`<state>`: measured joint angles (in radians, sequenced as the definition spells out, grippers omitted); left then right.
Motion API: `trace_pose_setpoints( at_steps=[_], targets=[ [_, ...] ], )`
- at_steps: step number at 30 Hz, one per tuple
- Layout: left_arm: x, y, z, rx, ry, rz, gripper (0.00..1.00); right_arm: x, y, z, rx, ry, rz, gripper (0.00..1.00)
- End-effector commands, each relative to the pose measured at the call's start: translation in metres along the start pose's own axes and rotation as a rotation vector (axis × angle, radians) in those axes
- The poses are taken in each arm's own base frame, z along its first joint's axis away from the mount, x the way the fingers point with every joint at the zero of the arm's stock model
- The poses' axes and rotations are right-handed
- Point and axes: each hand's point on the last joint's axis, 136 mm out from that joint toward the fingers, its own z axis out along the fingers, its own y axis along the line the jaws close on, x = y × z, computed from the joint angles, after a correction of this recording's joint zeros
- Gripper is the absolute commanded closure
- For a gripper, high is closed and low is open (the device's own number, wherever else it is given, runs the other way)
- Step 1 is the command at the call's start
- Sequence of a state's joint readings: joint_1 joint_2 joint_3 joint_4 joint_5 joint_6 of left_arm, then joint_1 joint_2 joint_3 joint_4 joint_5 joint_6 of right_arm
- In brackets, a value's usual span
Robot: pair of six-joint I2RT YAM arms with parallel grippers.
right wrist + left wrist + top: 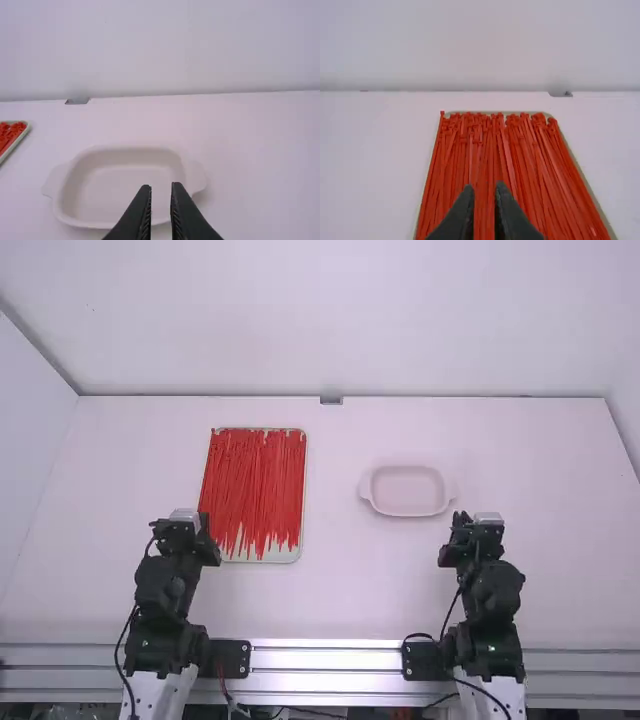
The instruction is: Fasten the cable tie
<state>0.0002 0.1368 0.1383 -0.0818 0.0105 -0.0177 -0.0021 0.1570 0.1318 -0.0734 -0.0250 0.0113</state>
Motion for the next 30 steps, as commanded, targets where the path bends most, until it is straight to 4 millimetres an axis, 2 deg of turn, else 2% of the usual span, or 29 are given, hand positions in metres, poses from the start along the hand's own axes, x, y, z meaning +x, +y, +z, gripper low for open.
trace_pose_setpoints(
  at_steps=[1, 5, 9, 21, 27, 30],
  targets=[
    [-0.019, -0.004, -0.003, 0.024, -0.004, 0.001, 0.86, -0.024, 0.005, -0.004, -0.024, -0.018, 0.008, 0.86],
    [-0.025, -0.012, -0.002, 0.072, 0.084, 0.018, 0.8, -0.031, 0.011, -0.001, -0.047, 0.055, 0.006, 0.8],
    [-0.026, -0.013, 0.002, 0.075, 0.166, 0.013, 0.73, -0.032, 0.014, 0.004, -0.053, 0.128, 0.009, 0.73],
    [-0.02, -0.026, 0.02, 0.156, 0.427, -0.042, 0.5, -0.019, 0.033, 0.027, -0.103, 0.389, 0.012, 0.5],
    [-0.025, -0.035, 0.03, 0.195, 0.559, -0.119, 0.38, -0.021, 0.048, 0.042, -0.157, 0.505, 0.023, 0.38],
    [-0.026, -0.038, 0.032, 0.2, 0.641, -0.184, 0.32, -0.024, 0.065, 0.044, -0.235, 0.574, -0.012, 0.32]
  ],
)
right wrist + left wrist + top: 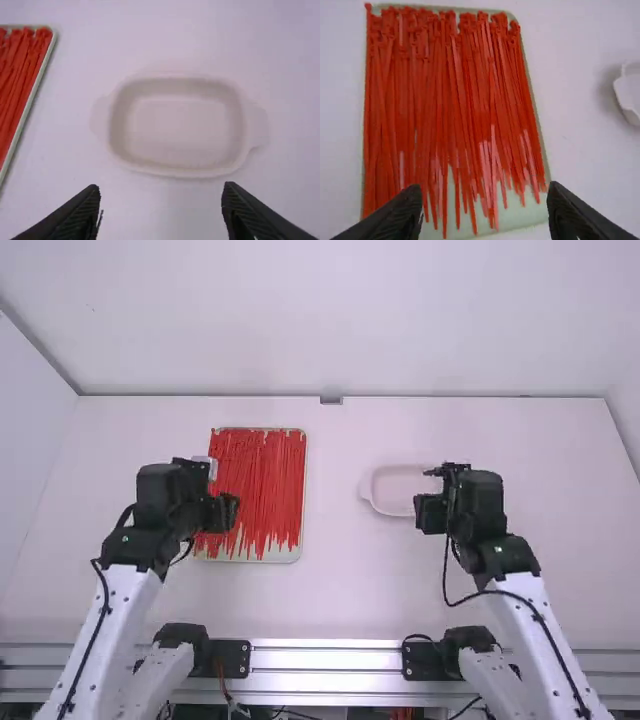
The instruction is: Fasten the cable tie
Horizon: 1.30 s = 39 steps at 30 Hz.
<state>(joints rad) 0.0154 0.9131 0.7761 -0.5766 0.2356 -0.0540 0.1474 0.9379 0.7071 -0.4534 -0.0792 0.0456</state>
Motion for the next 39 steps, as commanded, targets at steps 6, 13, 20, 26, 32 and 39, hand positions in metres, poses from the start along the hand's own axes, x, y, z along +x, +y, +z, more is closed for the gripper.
trace_pose_setpoints(
  at_steps=[6, 13, 20, 26, 32, 39],
  targets=[
    [-0.026, -0.012, 0.002, 0.074, 0.096, -0.097, 0.22, -0.038, 0.031, 0.0, -0.099, 0.078, -0.007, 0.22],
    [-0.04, -0.002, 0.01, 0.026, 0.197, -0.093, 0.11, -0.045, 0.056, 0.007, -0.195, 0.214, -0.031, 0.11],
    [-0.067, 0.017, 0.014, -0.087, 0.244, -0.103, 0.04, -0.052, 0.077, 0.002, -0.224, 0.311, -0.102, 0.04],
    [-0.094, 0.023, 0.028, -0.106, 0.272, -0.11, 0.02, -0.075, 0.07, 0.003, -0.163, 0.283, -0.072, 0.02],
    [-0.117, 0.027, 0.059, -0.084, 0.321, -0.091, 0.01, -0.078, 0.068, 0.002, -0.19, 0.289, -0.041, 0.0],
    [-0.136, 0.045, 0.108, -0.125, 0.343, -0.095, 0.01, -0.065, 0.076, -0.002, -0.2, 0.341, -0.066, 0.0]
  ],
)
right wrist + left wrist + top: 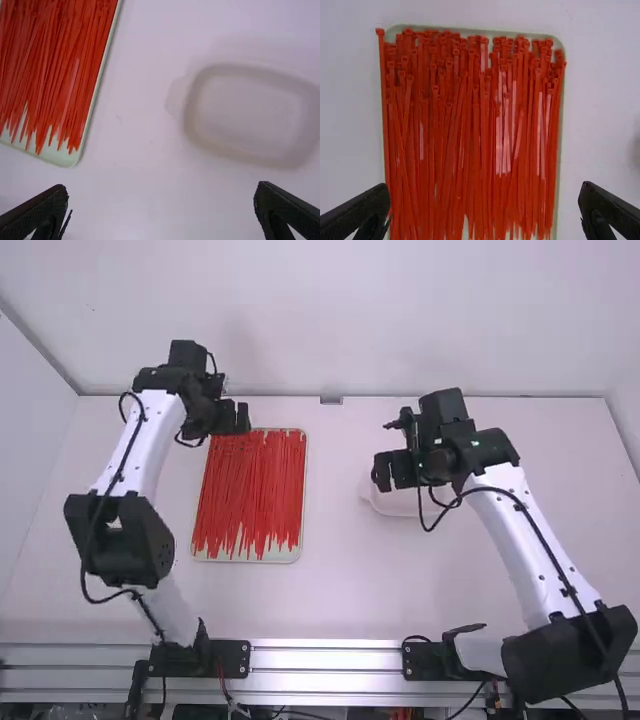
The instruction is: Fasten the cable tie
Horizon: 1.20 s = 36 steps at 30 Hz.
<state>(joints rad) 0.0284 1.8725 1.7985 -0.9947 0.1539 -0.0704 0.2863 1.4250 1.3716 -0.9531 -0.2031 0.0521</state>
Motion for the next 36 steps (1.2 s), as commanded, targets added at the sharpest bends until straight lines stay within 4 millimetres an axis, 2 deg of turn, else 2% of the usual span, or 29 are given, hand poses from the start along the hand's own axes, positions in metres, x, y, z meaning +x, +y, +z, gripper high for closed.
trace_pose_setpoints(
  at_steps=[1, 3, 4, 11, 12, 13, 14, 15, 19, 22, 28, 32, 36],
  targets=[
    [-0.01, 0.006, 0.014, -0.011, 0.007, -0.001, 0.01, -0.004, 0.007, -0.001, -0.01, -0.001, -0.018, 0.0],
    [-0.013, 0.002, 0.026, -0.005, 0.013, 0.009, 0.01, -0.003, 0.01, 0.0, -0.01, 0.001, -0.029, 0.0],
    [-0.015, 0.0, 0.04, -0.002, 0.018, 0.017, 0.01, -0.003, 0.013, 0.0, -0.009, 0.002, -0.039, 0.0],
    [-0.022, -0.015, 0.086, -0.025, 0.012, 0.025, 0.01, 0.0, 0.021, 0.002, -0.005, 0.012, -0.067, 0.0],
    [-0.024, -0.02, 0.098, -0.019, 0.011, 0.038, 0.0, 0.0, 0.022, 0.002, -0.007, 0.013, -0.071, 0.0],
    [-0.024, -0.02, 0.098, -0.019, 0.011, 0.038, 0.0, 0.0, 0.022, 0.002, -0.007, 0.013, -0.071, 0.0],
    [-0.023, -0.023, 0.108, -0.018, 0.014, 0.044, 0.01, 0.001, 0.022, 0.002, -0.006, 0.014, -0.07, 0.0],
    [-0.023, -0.023, 0.119, -0.038, 0.017, 0.025, 0.04, 0.002, 0.022, 0.002, -0.006, 0.019, -0.069, 0.01],
    [-0.02, -0.015, 0.143, -0.079, 0.03, -0.006, 0.12, 0.006, 0.021, 0.002, -0.005, 0.038, -0.066, 0.01],
    [-0.016, -0.011, 0.159, -0.093, 0.042, -0.032, 0.22, 0.012, 0.019, 0.002, 0.008, 0.058, -0.061, 0.0],
    [-0.018, -0.009, 0.177, -0.09, 0.032, -0.054, 0.37, 0.018, 0.017, 0.001, 0.018, 0.084, -0.057, 0.01],
    [-0.021, -0.01, 0.181, -0.083, 0.012, -0.053, 0.51, 0.018, 0.018, 0.001, 0.017, 0.084, -0.059, 0.01],
    [-0.024, -0.01, 0.182, -0.081, -0.001, -0.053, 0.58, 0.018, 0.02, 0.002, 0.014, 0.086, -0.066, 0.0]
  ],
)
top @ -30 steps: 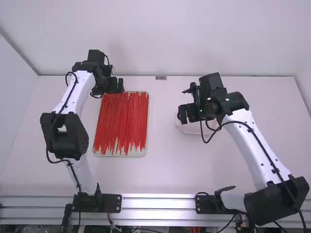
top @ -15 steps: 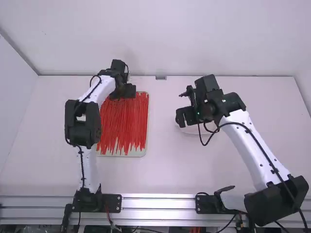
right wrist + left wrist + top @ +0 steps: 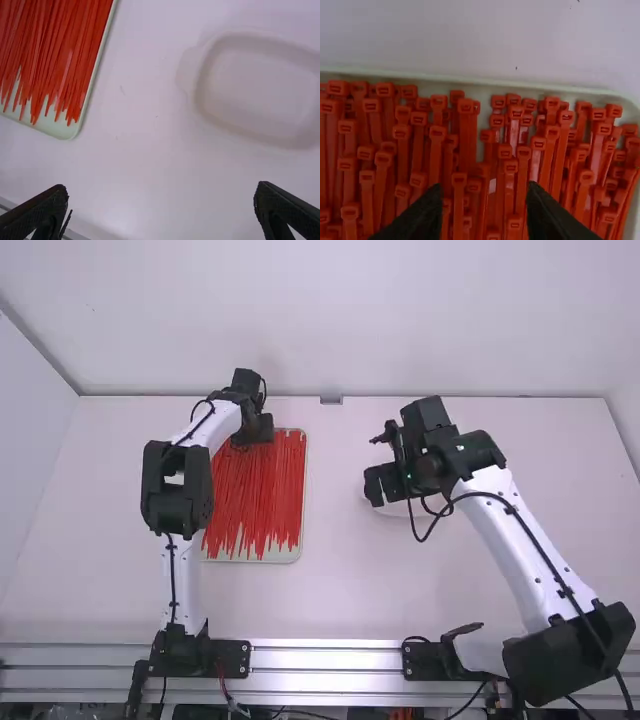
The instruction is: Fasten the cable tie
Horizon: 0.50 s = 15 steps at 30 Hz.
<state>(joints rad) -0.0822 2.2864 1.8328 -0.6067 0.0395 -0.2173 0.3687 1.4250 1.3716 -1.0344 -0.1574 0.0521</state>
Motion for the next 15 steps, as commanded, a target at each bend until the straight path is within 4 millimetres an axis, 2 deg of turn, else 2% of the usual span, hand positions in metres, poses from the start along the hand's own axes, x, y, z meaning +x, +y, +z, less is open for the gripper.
trace_pose_setpoints(
  at_steps=[1, 15],
  targets=[
    [0.002, 0.004, 0.006, -0.01, 0.006, -0.007, 0.58, -0.005, 0.003, -0.002, -0.002, -0.008, -0.009, 0.0],
    [0.018, 0.013, 0.023, -0.04, 0.019, -0.033, 0.63, -0.003, 0.002, -0.002, 0.0, 0.003, -0.004, 0.0]
  ],
)
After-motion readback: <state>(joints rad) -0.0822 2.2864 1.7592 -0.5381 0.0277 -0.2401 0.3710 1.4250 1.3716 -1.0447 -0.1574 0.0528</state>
